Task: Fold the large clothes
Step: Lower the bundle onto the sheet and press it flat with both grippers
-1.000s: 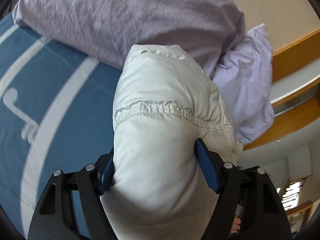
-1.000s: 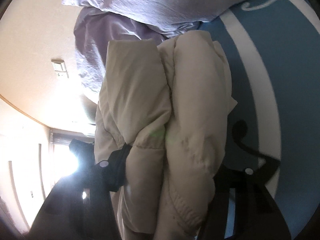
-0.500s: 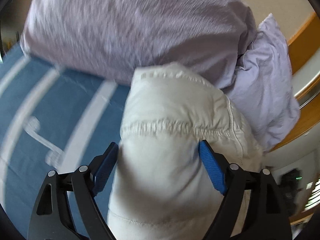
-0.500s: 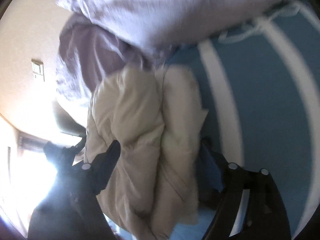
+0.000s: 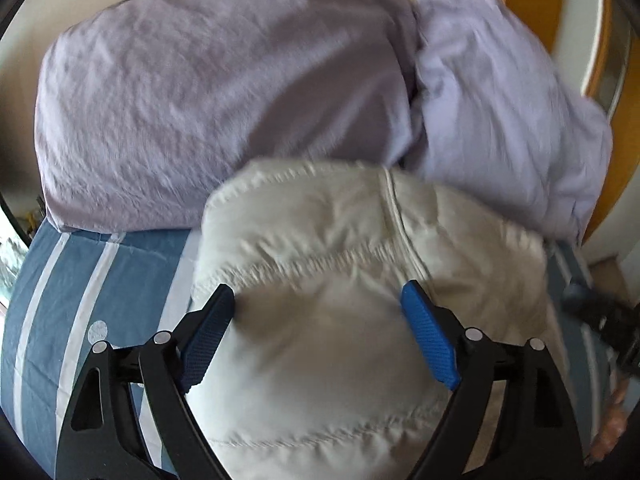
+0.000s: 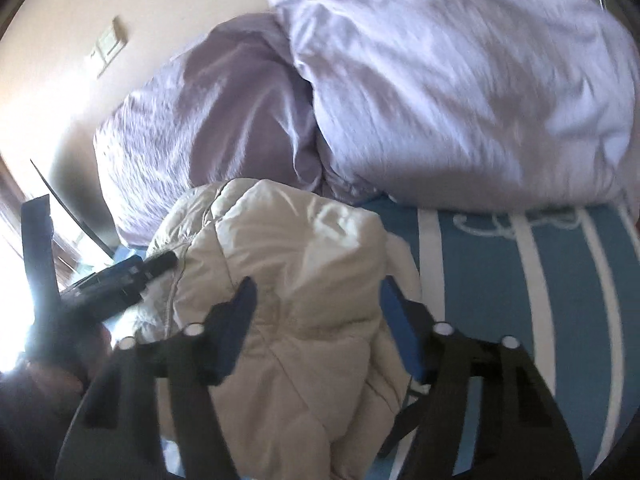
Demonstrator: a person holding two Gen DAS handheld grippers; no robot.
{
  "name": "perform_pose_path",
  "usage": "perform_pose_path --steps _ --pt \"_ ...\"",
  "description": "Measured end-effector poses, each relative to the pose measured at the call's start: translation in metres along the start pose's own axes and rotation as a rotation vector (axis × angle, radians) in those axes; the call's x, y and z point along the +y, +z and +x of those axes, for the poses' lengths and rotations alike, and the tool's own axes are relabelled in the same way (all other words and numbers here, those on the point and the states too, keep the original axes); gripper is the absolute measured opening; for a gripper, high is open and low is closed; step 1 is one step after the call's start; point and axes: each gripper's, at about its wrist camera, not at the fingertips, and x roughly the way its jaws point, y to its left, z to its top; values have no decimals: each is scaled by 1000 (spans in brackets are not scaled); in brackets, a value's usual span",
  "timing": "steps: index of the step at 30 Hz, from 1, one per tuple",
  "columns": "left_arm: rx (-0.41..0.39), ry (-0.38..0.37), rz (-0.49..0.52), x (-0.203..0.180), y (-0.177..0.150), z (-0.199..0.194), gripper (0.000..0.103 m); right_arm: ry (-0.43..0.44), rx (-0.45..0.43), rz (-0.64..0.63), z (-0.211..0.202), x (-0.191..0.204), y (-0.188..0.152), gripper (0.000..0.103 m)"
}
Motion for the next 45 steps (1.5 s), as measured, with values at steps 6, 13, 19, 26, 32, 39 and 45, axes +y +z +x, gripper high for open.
perform_pose_path --steps 6,13,19,26,32,39,45 --pt "-12 51 85 -15 -16 4 87 -74 -5 -62 10 17 -13 47" --pt "-11 61 99 -17 -19 5 87 -121 -20 -50 16 18 -23 47" --pt "-8 58 98 -15 -19 8 87 -131 9 -44 22 11 -34 47" --pt "-11 64 109 -17 -20 9 87 -132 29 -38 30 6 -46 46" --pt "-15 67 119 -20 -21 11 87 -131 52 -20 43 0 -53 47" --pt "-25 64 54 -9 -26 -11 97 -152 53 -34 35 4 -51 56" --pt "-33 66 40 -2 -46 -44 99 -181 40 -26 7 6 -54 79"
